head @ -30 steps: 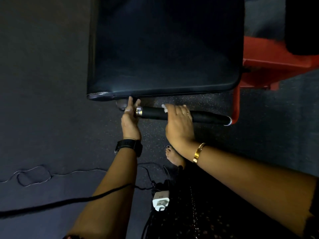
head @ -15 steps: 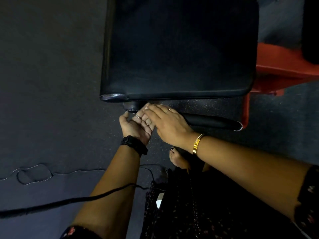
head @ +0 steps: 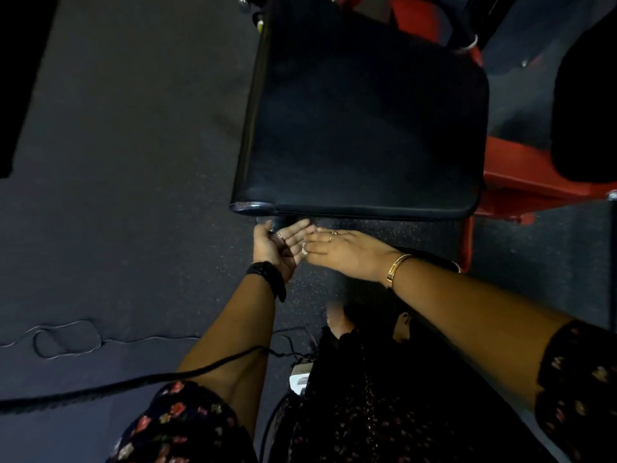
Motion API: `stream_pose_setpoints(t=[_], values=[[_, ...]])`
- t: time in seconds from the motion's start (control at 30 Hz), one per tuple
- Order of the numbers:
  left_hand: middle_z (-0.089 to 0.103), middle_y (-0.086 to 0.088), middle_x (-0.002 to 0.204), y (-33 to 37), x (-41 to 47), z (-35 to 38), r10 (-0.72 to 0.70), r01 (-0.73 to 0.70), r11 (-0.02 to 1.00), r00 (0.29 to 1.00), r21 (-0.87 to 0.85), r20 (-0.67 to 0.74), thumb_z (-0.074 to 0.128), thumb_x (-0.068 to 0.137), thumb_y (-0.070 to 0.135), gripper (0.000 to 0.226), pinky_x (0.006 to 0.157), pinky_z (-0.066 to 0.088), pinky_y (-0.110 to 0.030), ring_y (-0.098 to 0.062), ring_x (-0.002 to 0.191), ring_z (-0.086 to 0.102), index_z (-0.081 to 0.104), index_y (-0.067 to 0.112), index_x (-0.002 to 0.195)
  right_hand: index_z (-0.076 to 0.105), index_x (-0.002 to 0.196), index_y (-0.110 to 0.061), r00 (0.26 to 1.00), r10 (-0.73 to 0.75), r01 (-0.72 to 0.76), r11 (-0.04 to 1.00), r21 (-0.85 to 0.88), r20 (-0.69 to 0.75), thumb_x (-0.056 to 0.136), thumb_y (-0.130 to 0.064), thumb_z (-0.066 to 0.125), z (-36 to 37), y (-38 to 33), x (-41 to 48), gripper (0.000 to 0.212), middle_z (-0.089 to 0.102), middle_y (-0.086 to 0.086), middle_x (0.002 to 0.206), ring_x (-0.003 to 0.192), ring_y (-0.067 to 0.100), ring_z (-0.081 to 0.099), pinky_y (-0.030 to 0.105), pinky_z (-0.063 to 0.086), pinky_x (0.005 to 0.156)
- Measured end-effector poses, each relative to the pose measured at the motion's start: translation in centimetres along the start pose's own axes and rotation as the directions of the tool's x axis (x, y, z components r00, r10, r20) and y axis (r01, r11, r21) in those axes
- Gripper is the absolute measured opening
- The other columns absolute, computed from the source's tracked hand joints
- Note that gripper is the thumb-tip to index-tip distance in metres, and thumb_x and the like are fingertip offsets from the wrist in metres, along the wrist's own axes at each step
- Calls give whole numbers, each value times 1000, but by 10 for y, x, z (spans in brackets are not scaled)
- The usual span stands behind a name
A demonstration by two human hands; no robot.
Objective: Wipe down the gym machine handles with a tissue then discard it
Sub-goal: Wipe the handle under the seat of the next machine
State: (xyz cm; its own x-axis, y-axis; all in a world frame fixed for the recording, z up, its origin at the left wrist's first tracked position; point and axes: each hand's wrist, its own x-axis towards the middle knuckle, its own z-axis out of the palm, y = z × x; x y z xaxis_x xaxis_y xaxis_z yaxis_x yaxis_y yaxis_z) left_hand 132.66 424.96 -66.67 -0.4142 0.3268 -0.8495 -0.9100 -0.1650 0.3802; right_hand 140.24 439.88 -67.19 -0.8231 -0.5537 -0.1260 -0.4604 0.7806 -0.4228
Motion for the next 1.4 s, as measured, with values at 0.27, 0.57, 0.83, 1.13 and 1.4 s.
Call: stream_pose_setpoints(t=[0.27, 0.57, 0.83, 1.13, 1.4], values=[[75, -6, 85, 20, -34, 20, 50, -51, 999, 999, 17, 17, 29, 100, 29, 42, 59, 56, -21, -14, 70, 72, 64, 6, 106, 61, 100, -9, 753, 624, -327, 78, 942, 210, 91, 2, 57, -58, -5, 20, 15, 66, 19, 103, 88, 24, 68, 37, 58, 81], [75, -5, 84, 55, -71, 57, 242, -255, 959, 964, 122, 114, 56, 95, 9, 11, 72, 59, -23, -12, 74, 72, 65, 6, 102, 63, 103, -5, 730, 596, -185, -299, 936, 334, 97, -15, 53, -130, -5, 17, 15, 70, 14, 94, 82, 21, 69, 32, 57, 78], [74, 0, 82, 93, -94, 104, 335, -358, 921, 929, 151, 159, 53, 97, 7, 21, 69, 58, -19, -7, 70, 70, 60, 4, 117, 62, 105, -1, 676, 687, -28, -337, 941, 266, 99, -28, 50, -199, 0, 12, 31, 70, 16, 94, 83, 23, 70, 31, 59, 66], [73, -3, 86, 127, -107, 172, 329, -365, 922, 915, 129, 234, 49, 100, 12, 20, 68, 59, -21, -10, 71, 70, 62, 5, 113, 56, 101, 0, 521, 826, 228, -376, 898, 214, 98, -27, 51, -248, 24, -5, 27, 67, 17, 91, 77, 27, 68, 34, 56, 65], [73, -1, 75, 162, -96, 238, 297, -331, 934, 928, 136, 223, 46, 100, 34, 30, 64, 58, -21, -9, 66, 69, 63, 9, 99, 54, 117, -2, 544, 816, 294, -401, 868, 193, 97, -39, 49, -292, 77, -9, 42, 67, 19, 105, 84, 28, 68, 35, 58, 65]])
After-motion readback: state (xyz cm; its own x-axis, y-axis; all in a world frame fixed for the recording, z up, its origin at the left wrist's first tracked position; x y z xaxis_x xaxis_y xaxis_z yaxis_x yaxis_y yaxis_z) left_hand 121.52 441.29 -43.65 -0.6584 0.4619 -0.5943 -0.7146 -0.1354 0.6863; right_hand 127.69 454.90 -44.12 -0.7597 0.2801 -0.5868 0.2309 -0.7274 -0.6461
